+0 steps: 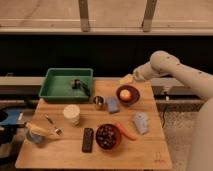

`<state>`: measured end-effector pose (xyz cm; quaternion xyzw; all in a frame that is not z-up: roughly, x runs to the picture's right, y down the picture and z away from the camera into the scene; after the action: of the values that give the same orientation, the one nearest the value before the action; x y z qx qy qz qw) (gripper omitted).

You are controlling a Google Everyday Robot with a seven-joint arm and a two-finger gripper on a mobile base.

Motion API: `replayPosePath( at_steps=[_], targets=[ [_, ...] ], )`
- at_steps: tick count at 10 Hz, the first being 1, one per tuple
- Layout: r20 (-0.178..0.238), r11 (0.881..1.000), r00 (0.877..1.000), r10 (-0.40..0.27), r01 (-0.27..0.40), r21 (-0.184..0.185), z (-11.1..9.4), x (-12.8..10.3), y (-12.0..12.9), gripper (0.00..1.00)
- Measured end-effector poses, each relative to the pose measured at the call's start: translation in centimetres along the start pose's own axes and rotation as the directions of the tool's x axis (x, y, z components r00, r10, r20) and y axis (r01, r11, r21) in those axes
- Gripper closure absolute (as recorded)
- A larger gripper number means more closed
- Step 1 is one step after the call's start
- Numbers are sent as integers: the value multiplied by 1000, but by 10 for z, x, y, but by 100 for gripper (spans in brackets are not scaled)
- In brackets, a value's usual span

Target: Place eraser in table surface

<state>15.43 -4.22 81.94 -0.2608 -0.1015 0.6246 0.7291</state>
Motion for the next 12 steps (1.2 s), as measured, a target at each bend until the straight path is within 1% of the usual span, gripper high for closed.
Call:
replayPosePath(
  at_steps=[7, 8, 9, 11, 12],
  targets=[
    [-1, 1000, 1000, -2, 2, -2, -1, -1, 0, 24],
    [-18, 1000, 1000, -20, 20, 7, -2, -4, -1, 24],
    [-47, 999, 998, -48, 48, 1, 2, -9, 5, 24],
    [-92, 994, 990, -110, 108, -28, 17, -29, 26, 24],
    [-116, 989, 983, -142, 137, -49, 27, -40, 39, 24]
  ],
)
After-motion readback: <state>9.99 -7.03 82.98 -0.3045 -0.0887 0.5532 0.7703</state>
